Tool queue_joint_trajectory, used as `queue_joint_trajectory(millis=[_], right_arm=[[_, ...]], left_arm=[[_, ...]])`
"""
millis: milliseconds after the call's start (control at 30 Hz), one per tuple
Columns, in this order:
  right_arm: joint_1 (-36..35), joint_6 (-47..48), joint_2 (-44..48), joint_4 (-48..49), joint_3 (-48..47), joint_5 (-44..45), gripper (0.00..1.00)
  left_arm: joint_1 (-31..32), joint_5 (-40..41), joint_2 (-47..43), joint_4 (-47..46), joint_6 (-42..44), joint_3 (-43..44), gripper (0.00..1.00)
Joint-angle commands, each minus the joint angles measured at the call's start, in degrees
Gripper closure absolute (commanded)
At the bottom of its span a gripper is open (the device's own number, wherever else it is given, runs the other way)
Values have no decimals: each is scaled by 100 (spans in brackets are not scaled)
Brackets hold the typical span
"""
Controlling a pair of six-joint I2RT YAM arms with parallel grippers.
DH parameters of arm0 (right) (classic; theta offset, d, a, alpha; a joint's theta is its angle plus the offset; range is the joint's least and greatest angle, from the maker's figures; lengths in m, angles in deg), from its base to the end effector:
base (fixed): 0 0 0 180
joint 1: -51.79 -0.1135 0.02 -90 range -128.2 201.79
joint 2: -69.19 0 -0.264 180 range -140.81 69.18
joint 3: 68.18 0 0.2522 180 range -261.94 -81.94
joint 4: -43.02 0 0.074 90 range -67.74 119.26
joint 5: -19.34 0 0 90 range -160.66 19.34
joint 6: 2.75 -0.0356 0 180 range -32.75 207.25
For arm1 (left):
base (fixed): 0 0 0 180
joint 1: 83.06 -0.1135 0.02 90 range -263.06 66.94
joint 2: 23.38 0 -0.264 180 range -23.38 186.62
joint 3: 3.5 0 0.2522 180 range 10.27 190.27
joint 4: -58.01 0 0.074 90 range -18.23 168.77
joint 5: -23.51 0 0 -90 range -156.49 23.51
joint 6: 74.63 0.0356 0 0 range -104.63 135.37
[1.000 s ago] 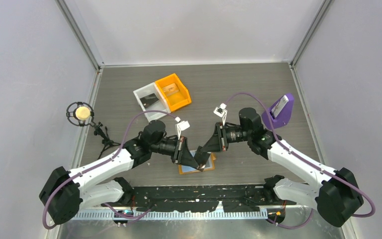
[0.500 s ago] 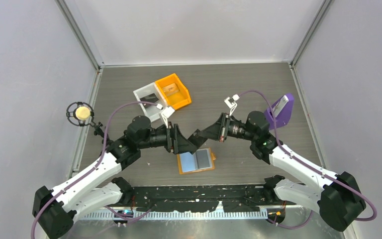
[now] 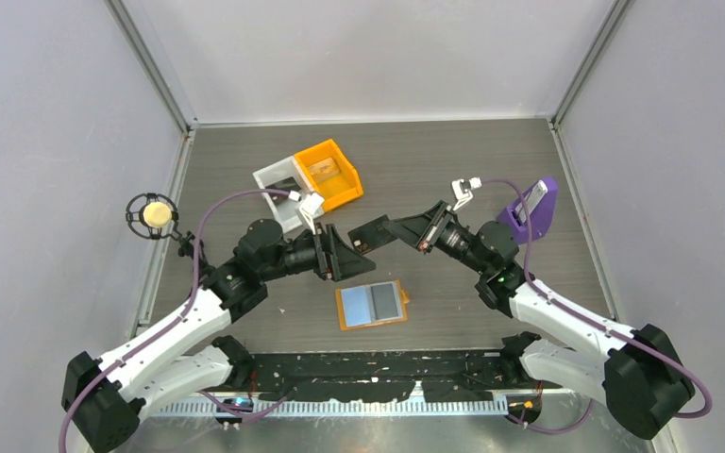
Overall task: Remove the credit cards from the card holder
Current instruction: Place the credit card in the storage box.
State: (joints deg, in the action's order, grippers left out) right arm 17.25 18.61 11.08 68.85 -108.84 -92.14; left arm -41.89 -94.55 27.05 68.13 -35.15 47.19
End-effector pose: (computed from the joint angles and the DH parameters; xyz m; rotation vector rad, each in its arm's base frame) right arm 0.1797 0.1395 0.2776 0.1373 1.6839 1.6919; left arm 0.1455 -0.1495 0.3001 0.2520 1.9960 -1.5310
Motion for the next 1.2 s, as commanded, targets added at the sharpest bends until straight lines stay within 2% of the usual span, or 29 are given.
queue_joint_trajectory(millis=[0, 133, 233, 333, 467, 633, 733, 867, 1000, 1167], right_arm=[[0, -233, 119, 487, 77, 357, 95], [0, -251, 221, 530, 233, 399, 95], [8, -285, 285, 552, 337, 429, 95], [17, -335, 305, 613, 448, 451, 95], [27, -411, 237, 778, 532, 385, 95], [35, -549, 177, 902, 629, 365, 95], [42, -577, 152, 918, 671, 344, 94], [49, -605, 121, 920, 732, 295, 92], [119, -594, 171, 953, 847, 267, 85], [267, -371, 557, 660, 987, 281, 62]], left_arm=[[-12, 415, -135, -470, -228, -49, 35], [-10, 813, -302, -506, -415, -129, 37], [-18, 1044, -422, -542, -556, -199, 43], [-21, 1108, -464, -653, -702, -238, 54], [-18, 1143, -405, -693, -784, -256, 61], [-21, 1192, -324, -850, -890, -302, 77], [-21, 1197, -244, -904, -932, -287, 83], [-21, 1189, -123, -988, -950, -260, 100], [-56, 1232, -118, -916, -959, -215, 100], [-315, 1317, -176, -221, -736, 77, 100]])
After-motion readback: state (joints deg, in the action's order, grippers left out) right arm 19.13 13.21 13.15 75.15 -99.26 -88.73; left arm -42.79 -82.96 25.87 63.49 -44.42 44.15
